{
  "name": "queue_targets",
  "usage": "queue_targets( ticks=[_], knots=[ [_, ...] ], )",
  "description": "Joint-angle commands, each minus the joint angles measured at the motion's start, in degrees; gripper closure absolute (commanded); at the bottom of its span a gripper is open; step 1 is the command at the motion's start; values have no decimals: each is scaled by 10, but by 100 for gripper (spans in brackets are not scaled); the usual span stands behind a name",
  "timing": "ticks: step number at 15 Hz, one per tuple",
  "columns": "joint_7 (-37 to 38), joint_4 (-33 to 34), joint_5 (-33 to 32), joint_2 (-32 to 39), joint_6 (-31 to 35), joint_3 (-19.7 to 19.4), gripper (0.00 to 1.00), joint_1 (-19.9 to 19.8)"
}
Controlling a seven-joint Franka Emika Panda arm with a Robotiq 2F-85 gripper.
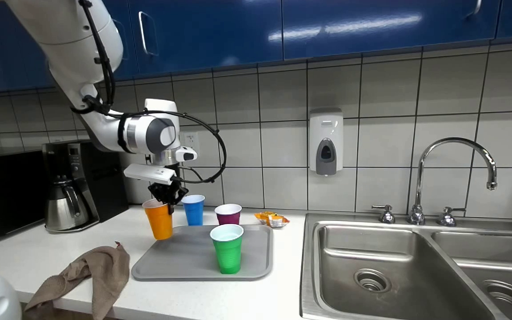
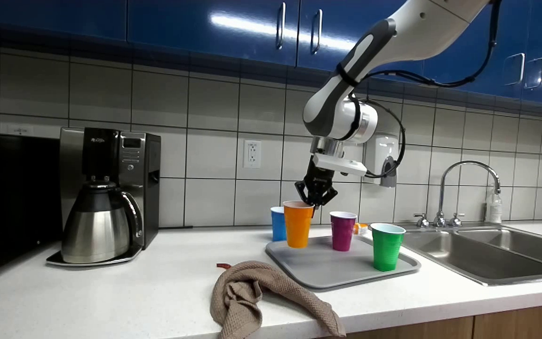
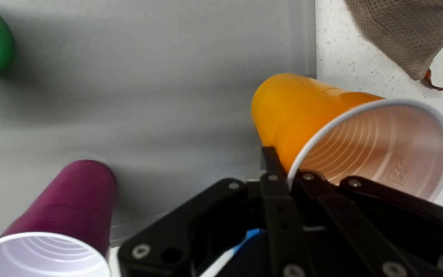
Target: Put the cups on the grey tray.
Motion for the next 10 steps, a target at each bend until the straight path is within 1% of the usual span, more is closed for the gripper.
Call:
queue_targets(
  ticks=[1,6,10],
  knots=[
    [-29,-47,13,-31,8,-3,99,-18],
    [-23,-78,-3,-31,34,-15,99,-23],
    [-20,-95,0,-30,51,-19,99,-23]
  ],
)
